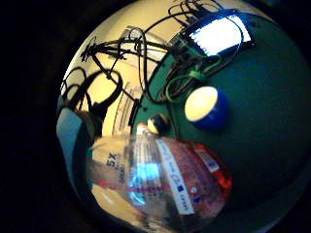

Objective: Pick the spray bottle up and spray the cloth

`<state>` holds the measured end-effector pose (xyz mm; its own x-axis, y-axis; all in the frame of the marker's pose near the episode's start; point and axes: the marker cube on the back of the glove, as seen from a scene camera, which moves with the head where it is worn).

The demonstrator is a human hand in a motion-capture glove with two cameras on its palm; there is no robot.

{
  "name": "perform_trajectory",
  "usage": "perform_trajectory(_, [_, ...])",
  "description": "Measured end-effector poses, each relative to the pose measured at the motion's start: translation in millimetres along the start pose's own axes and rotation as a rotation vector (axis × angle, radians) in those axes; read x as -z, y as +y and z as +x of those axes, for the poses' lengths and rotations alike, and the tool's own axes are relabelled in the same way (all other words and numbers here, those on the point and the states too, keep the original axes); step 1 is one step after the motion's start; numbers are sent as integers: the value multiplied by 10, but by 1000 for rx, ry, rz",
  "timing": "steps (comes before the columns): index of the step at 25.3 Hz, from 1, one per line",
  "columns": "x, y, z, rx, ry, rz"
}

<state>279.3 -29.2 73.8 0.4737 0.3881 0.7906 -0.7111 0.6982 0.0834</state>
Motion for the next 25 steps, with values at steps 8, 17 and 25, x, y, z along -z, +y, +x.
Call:
perform_trajectory(8, [-120, -109, 34, 25, -19, 135])
perform_trajectory(17, [-180, -149, 52, 32, -13, 121])
perform_trajectory(25, [-200, -68, -18, 97, -27, 73])
